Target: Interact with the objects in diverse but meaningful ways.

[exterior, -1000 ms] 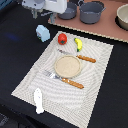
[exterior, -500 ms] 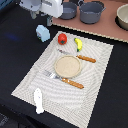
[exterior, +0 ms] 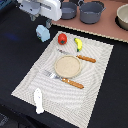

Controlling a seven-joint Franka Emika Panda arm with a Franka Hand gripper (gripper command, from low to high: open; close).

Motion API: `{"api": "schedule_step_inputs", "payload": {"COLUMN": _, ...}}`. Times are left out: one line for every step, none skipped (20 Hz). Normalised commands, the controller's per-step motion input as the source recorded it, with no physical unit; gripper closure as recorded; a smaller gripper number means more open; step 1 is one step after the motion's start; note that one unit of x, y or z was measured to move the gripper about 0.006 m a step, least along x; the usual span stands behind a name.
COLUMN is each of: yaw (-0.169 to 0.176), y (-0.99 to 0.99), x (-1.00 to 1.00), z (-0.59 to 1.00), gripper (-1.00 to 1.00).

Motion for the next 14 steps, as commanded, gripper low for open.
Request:
{"api": "schedule_step_inputs", "payload": {"yaw": -0.297, "y": 0.0, "x": -0.17, "z": -0.17, "gripper": -1.0}}
{"api": "schedule_step_inputs", "payload": {"yaw": -0.281, "y": 0.0, "x": -0.2, "z": -0.18, "gripper": -1.0}}
{"api": "schedule_step_inputs", "payload": {"yaw": -0.247, "y": 0.0, "x": -0.19, "z": -0.19, "gripper": -1.0}}
{"api": "schedule_step_inputs", "payload": {"yaw": -0.18, "y": 0.0, "x": -0.24, "z": -0.2, "gripper": -1.0}}
{"api": "schedule_step_inputs", "payload": {"yaw": -0.119, "y": 0.04, "x": -0.23, "z": -0.22, "gripper": -1.0}}
{"api": "schedule_step_inputs", "payload": {"yaw": -0.069, "y": 0.09, "x": -0.23, "z": -0.25, "gripper": -1.0}}
{"api": "schedule_step_inputs", "payload": {"yaw": -0.003, "y": 0.11, "x": -0.27, "z": -0.25, "gripper": -1.0}}
{"api": "schedule_step_inputs", "payload": {"yaw": 0.0, "y": 0.12, "x": -0.28, "z": -0.21, "gripper": -1.0}}
{"api": "schedule_step_inputs", "payload": {"yaw": 0.006, "y": 0.13, "x": -0.36, "z": -0.17, "gripper": -1.0}}
{"api": "schedule_step_inputs", "payload": {"yaw": 0.097, "y": 0.11, "x": -0.35, "z": -0.08, "gripper": -1.0}}
{"api": "schedule_step_inputs", "payload": {"yaw": 0.118, "y": 0.13, "x": -0.33, "z": -0.03, "gripper": -1.0}}
{"api": "schedule_step_inputs", "payload": {"yaw": 0.154, "y": 0.13, "x": -0.32, "z": -0.01, "gripper": -1.0}}
{"api": "schedule_step_inputs", "payload": {"yaw": 0.207, "y": 0.16, "x": -0.3, "z": 0.0, "gripper": -1.0}}
{"api": "schedule_step_inputs", "payload": {"yaw": 0.242, "y": 0.13, "x": -0.29, "z": 0.0, "gripper": -1.0}}
